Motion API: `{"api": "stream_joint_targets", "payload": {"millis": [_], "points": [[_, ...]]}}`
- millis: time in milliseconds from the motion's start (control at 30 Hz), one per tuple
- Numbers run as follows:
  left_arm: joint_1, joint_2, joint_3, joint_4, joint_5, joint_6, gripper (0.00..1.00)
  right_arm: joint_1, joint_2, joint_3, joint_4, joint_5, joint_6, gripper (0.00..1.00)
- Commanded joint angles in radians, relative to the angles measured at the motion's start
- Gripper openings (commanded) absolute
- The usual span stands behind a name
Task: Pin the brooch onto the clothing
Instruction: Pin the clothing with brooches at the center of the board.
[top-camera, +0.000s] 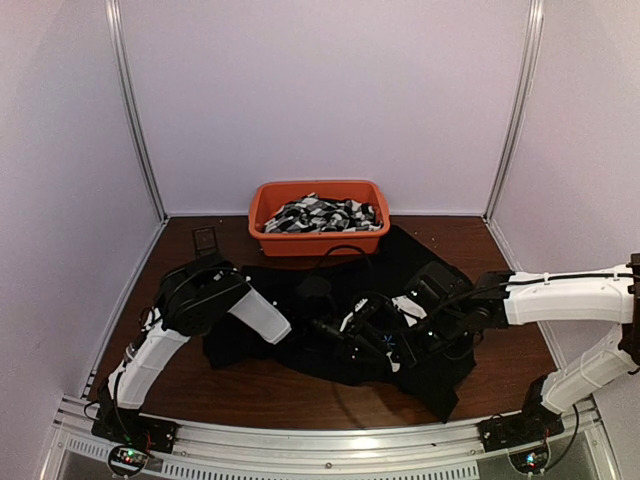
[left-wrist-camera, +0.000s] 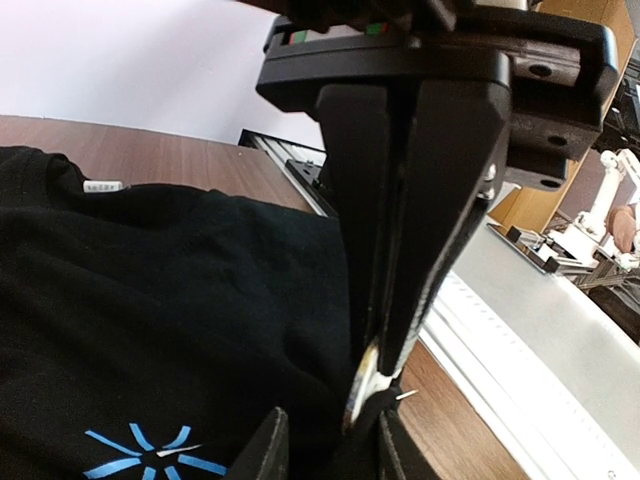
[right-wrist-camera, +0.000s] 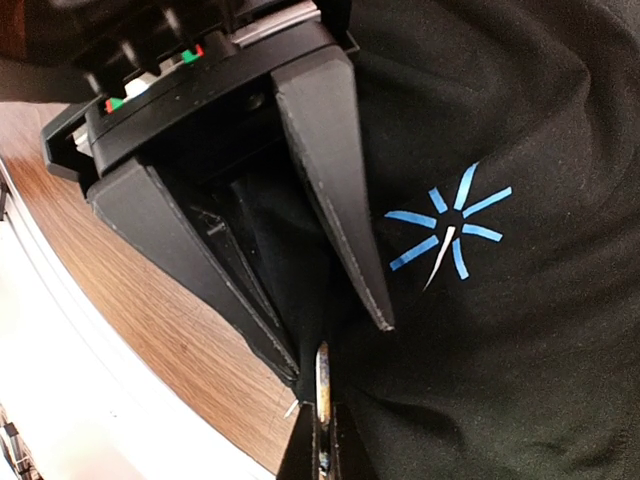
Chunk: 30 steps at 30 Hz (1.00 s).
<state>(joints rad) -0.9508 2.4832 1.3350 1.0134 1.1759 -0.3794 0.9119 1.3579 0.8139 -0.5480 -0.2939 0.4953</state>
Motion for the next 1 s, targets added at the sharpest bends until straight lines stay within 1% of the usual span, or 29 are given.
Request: {"api": "stream_joint_targets", "payload": {"millis": [0, 200, 267, 300, 500, 533, 600, 667, 767, 800, 967], "points": [[-0.010, -0.009, 0.016, 0.059, 0.034, -0.018, 0.29, -0.003, 0.004, 0.012, 0.018, -0.007, -0.011, 0.00], [-0.014, -0.002, 0.027, 0.063, 0.057, -0.030, 0.17, -0.004, 0.007, 0.028, 0.009, -0.004, -0.014, 0.00], [-0.016, 0.000, 0.031, 0.063, 0.065, -0.033, 0.09, -0.004, 0.008, 0.028, 0.009, -0.003, -0.014, 0.00], [-0.016, 0.002, 0.034, 0.062, 0.066, -0.035, 0.01, -0.004, 0.009, 0.028, 0.010, -0.002, -0.014, 0.00], [-0.018, 0.012, 0.043, 0.091, 0.065, -0.074, 0.00, -0.004, 0.009, 0.031, 0.014, 0.005, -0.014, 0.00], [-0.018, 0.014, 0.043, 0.099, 0.065, -0.081, 0.00, -0.004, 0.008, 0.033, 0.014, 0.006, -0.014, 0.01], [-0.018, 0.018, 0.043, 0.119, 0.061, -0.097, 0.00, -0.006, 0.006, 0.034, 0.013, 0.006, -0.017, 0.10], [-0.018, 0.022, 0.043, 0.139, 0.061, -0.112, 0.00, -0.010, 0.003, 0.035, 0.013, 0.006, -0.022, 0.21], [-0.019, 0.029, 0.043, 0.165, 0.061, -0.131, 0.00, -0.019, -0.006, 0.023, 0.023, -0.006, -0.026, 0.32], [-0.017, 0.031, 0.043, 0.175, 0.061, -0.138, 0.00, -0.021, -0.011, 0.015, 0.031, -0.013, -0.025, 0.34], [-0.011, 0.037, 0.037, 0.229, 0.063, -0.179, 0.00, -0.039, -0.051, -0.031, 0.073, -0.048, -0.017, 0.36]]}}
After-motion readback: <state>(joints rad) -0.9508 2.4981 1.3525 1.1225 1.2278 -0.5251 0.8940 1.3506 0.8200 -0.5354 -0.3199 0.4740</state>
